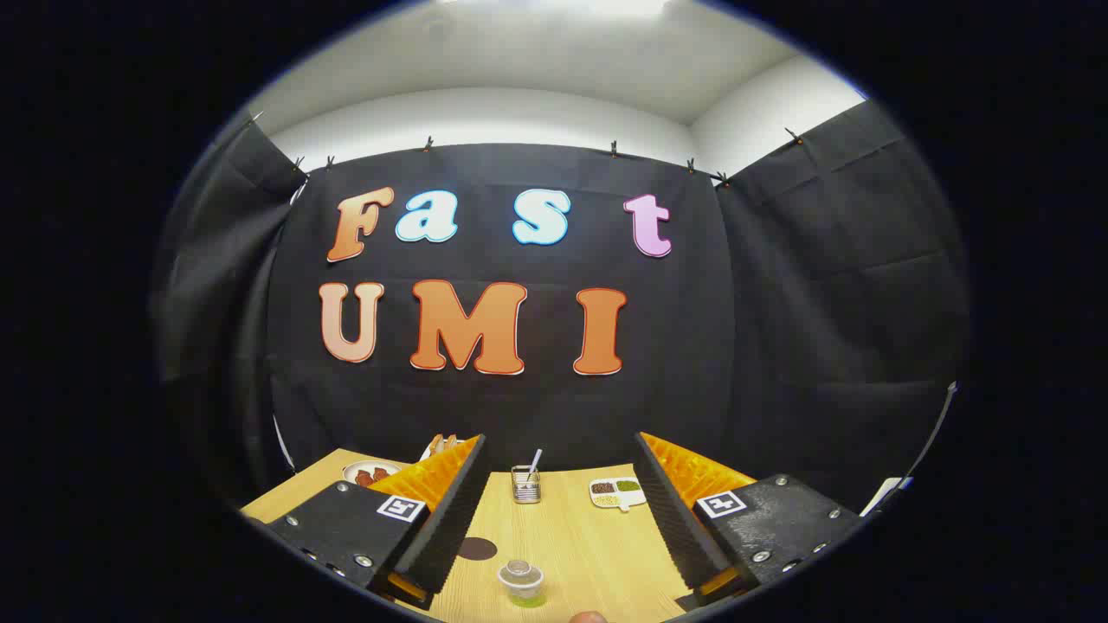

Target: Take the bottle from table, then pour the juice into the cup, finally place the bottle on the coaster

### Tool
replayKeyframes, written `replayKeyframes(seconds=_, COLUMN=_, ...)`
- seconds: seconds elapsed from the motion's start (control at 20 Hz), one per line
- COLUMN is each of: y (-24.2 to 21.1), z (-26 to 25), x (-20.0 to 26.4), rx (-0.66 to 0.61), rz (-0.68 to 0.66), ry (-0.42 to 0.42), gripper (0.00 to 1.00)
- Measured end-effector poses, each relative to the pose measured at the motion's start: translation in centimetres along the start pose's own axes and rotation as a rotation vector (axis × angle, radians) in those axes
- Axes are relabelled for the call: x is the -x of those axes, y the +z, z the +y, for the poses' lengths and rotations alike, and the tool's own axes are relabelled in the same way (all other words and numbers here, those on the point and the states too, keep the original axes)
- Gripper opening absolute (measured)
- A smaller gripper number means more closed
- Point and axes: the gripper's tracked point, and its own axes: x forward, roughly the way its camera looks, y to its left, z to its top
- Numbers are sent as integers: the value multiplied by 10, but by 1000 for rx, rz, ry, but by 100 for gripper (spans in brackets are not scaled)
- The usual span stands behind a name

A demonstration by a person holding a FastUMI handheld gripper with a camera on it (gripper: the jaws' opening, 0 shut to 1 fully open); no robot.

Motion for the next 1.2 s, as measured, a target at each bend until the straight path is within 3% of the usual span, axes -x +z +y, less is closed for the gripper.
replayKeyframes(seconds=0.8, y=-9, z=9, x=1, rx=-32, rz=20, ry=38, gripper=98)
replayKeyframes(seconds=1.2, y=-55, z=29, x=-6, rx=-52, rz=94, ry=90, gripper=98)
